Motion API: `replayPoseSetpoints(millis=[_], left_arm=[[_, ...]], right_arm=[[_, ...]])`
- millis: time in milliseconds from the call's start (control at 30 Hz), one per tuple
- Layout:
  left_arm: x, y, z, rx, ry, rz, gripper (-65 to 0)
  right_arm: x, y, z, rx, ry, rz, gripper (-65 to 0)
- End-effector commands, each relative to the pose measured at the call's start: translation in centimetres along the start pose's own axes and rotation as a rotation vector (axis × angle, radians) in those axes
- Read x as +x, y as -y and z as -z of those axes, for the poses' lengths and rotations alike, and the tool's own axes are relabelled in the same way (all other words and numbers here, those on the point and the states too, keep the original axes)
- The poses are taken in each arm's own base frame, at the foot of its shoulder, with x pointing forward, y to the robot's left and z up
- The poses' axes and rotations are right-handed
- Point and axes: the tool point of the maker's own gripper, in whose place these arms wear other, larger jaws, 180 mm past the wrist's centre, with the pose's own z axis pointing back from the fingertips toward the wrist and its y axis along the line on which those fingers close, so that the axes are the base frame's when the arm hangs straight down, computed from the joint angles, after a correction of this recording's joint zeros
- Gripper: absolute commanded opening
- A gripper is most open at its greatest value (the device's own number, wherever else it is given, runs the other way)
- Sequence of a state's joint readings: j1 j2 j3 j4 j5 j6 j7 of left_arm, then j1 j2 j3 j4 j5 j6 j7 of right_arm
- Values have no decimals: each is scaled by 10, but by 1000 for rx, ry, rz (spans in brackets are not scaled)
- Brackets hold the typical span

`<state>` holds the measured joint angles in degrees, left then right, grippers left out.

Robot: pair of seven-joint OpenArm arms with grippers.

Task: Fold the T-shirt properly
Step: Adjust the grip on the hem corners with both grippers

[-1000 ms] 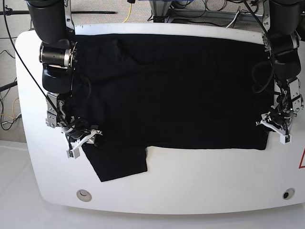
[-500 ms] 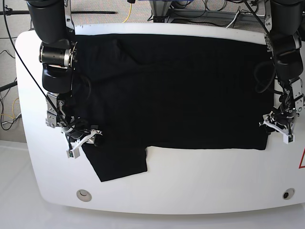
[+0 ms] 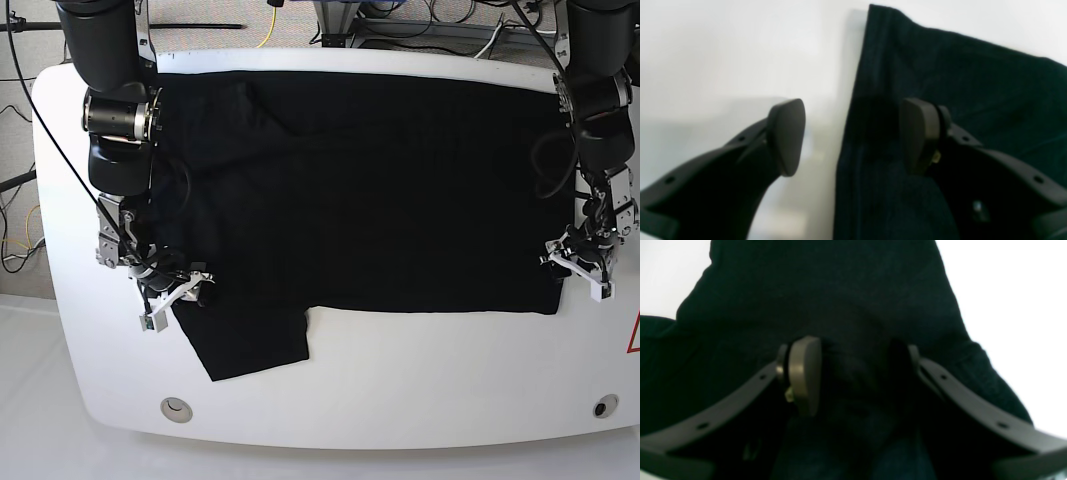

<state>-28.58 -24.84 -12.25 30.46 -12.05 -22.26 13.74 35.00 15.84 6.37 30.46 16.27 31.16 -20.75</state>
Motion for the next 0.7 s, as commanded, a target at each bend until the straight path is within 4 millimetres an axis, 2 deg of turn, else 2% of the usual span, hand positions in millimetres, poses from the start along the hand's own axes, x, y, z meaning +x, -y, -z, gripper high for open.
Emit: replayPoseSetpoints(millis=[0,33,167,300,367,500,567,667], left_arm=[[20,-4,-2,4,46,-4,-388],[20,-4,-2,4,46,-5,-431],[19,-4,-1,3,43,-8,-516],[15,2,0,-9,20,14,-481],[12,3,1,-10,8,17,-408],[11,5,2,-11,0,20,-366],[9,6,2,-13,-4,22,-370],[11,7,1,-14,6,18,-432]], right_arm=[[15,0,-2,3,19,-15,-334],[14,0,-2,4,18,-15,-334],[14,0,-2,2,16,-16,-333],[11,1,-2,1,3,-20,-334],[11,1,-2,1,3,-20,-335],[11,1,-2,0,0,-21,-335],[10,1,-2,1,0,-21,-334],[9,-1,-1,5,3,-16,-335]])
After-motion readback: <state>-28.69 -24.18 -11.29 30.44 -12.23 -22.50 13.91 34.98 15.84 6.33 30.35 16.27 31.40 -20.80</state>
